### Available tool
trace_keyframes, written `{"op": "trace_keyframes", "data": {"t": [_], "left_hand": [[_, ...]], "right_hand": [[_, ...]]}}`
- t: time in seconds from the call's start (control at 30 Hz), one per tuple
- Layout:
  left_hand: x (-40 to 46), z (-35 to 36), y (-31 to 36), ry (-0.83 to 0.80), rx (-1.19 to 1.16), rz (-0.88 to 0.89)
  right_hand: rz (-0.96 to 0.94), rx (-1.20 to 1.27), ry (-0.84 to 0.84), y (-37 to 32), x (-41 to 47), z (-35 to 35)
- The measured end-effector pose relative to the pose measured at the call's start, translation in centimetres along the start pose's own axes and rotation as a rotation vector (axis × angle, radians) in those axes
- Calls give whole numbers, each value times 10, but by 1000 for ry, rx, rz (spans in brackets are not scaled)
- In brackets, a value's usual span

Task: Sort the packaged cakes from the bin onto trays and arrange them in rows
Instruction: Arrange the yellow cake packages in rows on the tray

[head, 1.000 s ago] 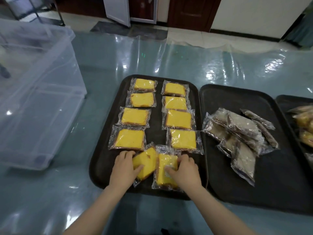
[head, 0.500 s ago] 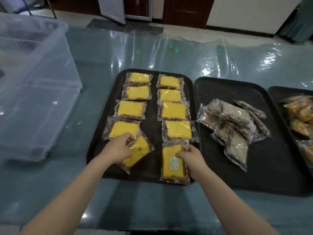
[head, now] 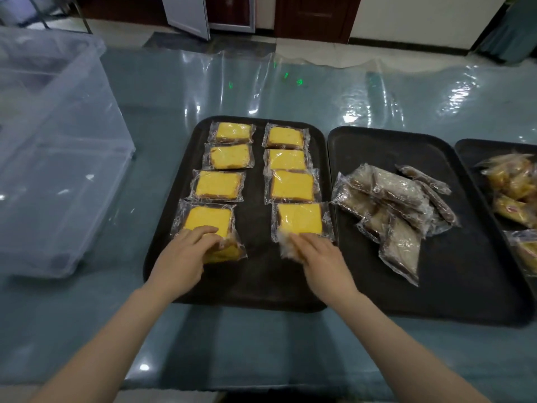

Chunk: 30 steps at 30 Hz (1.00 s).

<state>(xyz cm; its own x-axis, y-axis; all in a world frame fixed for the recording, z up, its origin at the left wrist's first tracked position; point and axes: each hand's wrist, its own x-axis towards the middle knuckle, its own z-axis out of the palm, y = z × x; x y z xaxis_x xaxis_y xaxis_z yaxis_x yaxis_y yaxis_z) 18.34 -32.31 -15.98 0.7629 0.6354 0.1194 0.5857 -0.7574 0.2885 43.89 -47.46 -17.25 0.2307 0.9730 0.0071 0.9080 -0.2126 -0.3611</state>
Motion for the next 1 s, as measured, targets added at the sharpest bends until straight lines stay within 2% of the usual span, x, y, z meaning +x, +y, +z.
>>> {"op": "trace_keyframes", "data": {"t": [0.07, 0.13, 0.37, 0.43, 0.57, 0.63, 0.73, 0.83, 0.9, 0.93, 1.0], "left_hand": [[-6, 10, -1, 88, 84, 90], [-13, 21, -4, 174, 104, 100], [-41, 39, -17, 325, 216, 237], [-44, 40, -19, 273, 195, 166], [-56, 42, -22, -168, -87, -61], [-56, 44, -24, -287, -146, -84], [-48, 44, -20, -284, -159, -78], [-34, 39, -15, -37, -150, -137], [-25, 37, -15, 25, -160, -171], [-23, 37, -15, -25, -168, -150], [-22, 40, -19, -232, -146, -65]], "right_hand": [[-13, -9, -163, -2, -9, 18], [-9, -22, -276, 0, -15, 32], [-27, -79, -145, 14, -8, 33], [3, -86, -181, 17, -9, 35], [11, -112, -173, 14, -11, 41], [-7, -117, -180, 10, -11, 43], [-11, -88, -128, 7, -6, 42], [63, -57, -22, 9, 8, 37], [88, -56, -27, 11, 18, 34], [89, -56, -35, 13, 21, 34], [94, -55, -53, 15, 25, 34]]}}
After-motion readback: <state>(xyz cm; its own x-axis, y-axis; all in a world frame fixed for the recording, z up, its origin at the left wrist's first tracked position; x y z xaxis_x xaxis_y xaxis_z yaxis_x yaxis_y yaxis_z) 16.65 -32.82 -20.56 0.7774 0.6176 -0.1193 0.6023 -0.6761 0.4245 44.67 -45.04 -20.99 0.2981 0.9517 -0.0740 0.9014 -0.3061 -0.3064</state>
